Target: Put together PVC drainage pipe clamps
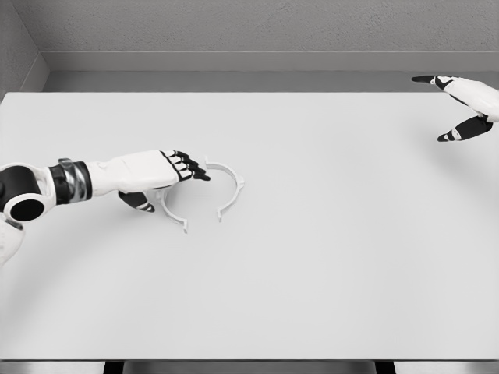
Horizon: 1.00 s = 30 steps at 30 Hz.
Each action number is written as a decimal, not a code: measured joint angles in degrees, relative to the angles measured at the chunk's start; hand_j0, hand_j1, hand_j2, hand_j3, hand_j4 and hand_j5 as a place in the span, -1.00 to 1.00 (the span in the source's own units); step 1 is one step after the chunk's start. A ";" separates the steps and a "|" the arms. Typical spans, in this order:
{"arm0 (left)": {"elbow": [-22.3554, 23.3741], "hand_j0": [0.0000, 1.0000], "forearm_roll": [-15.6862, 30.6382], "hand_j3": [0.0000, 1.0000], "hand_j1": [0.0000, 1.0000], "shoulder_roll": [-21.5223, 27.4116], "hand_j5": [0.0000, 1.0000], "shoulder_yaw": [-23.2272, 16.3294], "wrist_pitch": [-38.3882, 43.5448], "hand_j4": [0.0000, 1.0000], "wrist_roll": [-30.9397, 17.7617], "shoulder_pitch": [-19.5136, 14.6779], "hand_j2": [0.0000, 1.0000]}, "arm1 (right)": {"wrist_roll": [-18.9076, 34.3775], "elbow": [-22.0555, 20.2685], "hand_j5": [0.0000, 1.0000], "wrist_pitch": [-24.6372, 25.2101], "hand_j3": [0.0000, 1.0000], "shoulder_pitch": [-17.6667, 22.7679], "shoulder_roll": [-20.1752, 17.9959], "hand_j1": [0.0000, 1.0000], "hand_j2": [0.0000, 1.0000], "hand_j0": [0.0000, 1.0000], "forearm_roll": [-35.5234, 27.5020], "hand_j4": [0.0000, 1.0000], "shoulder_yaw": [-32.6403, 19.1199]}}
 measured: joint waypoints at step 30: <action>1.58 1.00 -0.76 1.00 1.00 -1.86 1.00 -0.71 0.00 1.00 0.00 -0.70 1.00 | 0.00 0.00 1.00 0.00 1.00 0.26 -0.10 1.00 1.00 1.00 0.02 1.00 0.07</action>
